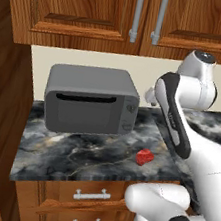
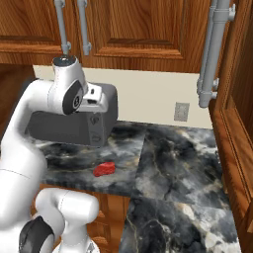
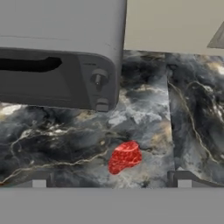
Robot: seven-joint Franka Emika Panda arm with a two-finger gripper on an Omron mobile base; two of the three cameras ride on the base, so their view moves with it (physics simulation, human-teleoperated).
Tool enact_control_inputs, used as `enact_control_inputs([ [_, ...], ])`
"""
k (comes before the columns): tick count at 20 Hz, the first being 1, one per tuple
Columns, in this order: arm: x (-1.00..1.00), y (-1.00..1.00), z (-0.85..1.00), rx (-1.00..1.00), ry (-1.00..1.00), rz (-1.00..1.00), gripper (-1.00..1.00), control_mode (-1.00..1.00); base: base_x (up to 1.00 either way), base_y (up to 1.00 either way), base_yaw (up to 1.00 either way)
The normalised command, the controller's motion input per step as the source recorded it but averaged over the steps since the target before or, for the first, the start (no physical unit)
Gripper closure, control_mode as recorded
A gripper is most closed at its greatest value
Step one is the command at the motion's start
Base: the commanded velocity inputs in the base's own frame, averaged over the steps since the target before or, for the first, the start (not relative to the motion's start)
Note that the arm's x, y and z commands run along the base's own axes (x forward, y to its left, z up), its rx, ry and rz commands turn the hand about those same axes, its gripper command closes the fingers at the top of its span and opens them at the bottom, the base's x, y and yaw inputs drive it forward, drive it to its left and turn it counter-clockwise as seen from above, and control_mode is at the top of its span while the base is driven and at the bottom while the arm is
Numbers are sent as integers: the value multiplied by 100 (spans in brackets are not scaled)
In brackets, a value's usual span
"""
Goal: Retrieve the tupperware from the cabinet, then place the raw meat into the tupperware to avoid contamination.
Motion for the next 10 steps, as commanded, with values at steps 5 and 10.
enact_control_inputs([
  [5, -56, 0, 13, 0, -38, 5, -100, -100, 0, 0, 0],
  [10, -48, 0, 23, 2, -35, 3, -100, -100, 0, 0, 0],
])
